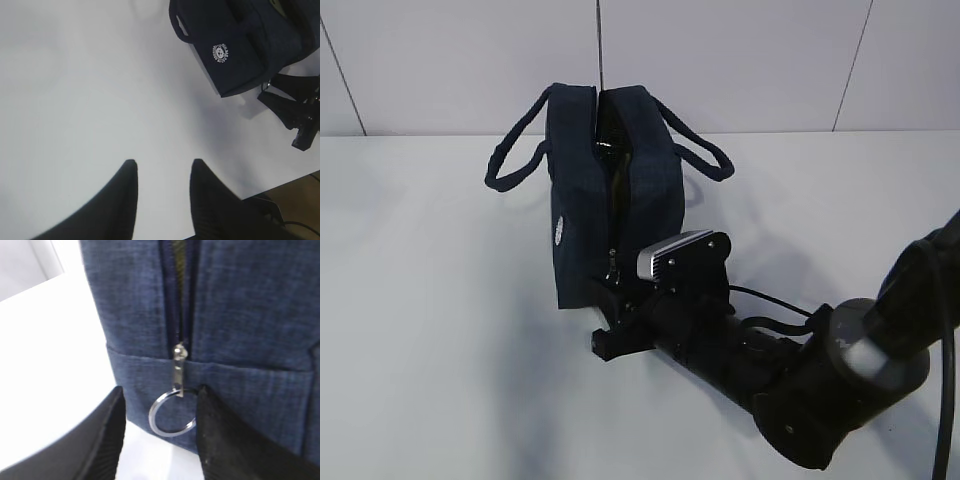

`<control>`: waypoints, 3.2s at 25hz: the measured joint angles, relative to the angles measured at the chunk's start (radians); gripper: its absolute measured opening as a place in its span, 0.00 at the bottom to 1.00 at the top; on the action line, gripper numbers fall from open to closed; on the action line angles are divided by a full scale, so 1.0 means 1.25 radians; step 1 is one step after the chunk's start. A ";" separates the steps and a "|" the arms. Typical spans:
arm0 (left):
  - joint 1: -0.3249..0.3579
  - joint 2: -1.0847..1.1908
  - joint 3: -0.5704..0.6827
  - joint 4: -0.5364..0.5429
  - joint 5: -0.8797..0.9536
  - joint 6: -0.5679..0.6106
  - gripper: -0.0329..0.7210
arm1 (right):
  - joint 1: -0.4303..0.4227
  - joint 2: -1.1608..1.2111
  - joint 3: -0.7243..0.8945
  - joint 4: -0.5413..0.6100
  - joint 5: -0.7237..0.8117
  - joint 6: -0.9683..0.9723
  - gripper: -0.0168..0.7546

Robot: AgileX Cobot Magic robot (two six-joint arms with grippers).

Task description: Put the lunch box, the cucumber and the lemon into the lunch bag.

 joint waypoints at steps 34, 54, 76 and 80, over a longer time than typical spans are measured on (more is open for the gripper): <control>0.000 0.000 0.000 0.000 0.000 0.000 0.36 | 0.000 0.035 -0.032 0.019 0.030 0.007 0.45; 0.000 0.000 0.000 0.000 0.000 0.000 0.36 | 0.000 0.035 -0.001 0.082 -0.018 0.043 0.32; 0.000 0.000 0.000 0.000 0.000 0.000 0.36 | 0.000 0.035 -0.001 0.024 -0.024 0.049 0.31; 0.000 0.000 0.000 0.000 0.000 0.000 0.36 | 0.000 0.035 -0.001 0.015 -0.024 0.049 0.31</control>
